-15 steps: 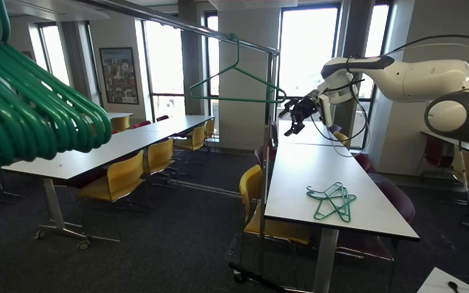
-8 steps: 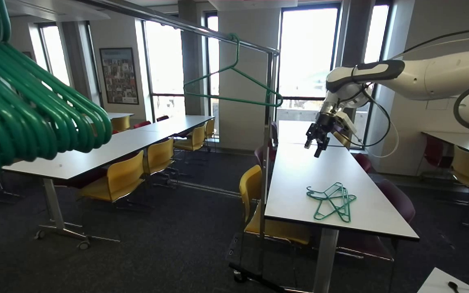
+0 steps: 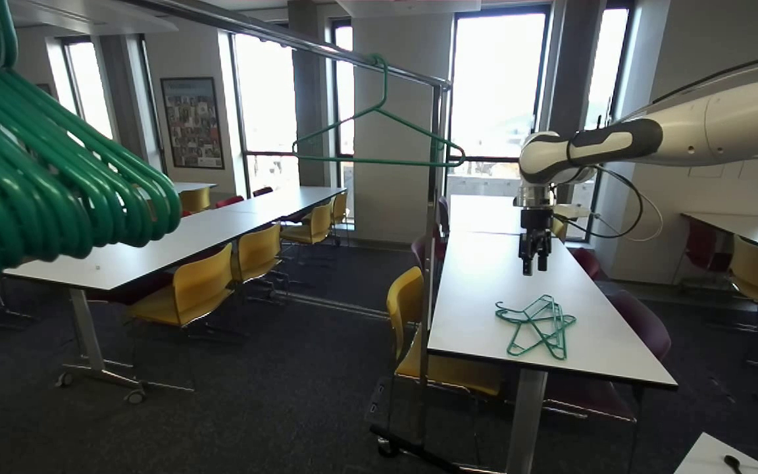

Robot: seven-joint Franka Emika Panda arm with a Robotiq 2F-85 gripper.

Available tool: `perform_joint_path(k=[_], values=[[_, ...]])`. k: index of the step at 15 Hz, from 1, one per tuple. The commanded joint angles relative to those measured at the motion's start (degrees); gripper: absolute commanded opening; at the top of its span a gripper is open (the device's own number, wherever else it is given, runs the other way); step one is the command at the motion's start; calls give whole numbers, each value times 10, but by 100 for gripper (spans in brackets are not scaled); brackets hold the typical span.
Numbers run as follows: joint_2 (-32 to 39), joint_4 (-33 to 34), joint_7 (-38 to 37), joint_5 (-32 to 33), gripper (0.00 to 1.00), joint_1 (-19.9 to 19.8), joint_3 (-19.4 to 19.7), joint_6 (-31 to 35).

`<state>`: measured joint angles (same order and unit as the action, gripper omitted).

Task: Hang the clothing hanger on the clothing rack

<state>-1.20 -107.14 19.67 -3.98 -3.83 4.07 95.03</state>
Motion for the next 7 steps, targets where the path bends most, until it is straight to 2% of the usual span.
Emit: perform_joint_path(k=[1,2,4,7], values=[[-39,-57,-28,100,100,15,-18,67],[-6,-17,-12,58,100,10,-10,28],[-11,-30,-21,83,100,16,-16,47],[-12,-31,-21,86,100,17,-17,47]])
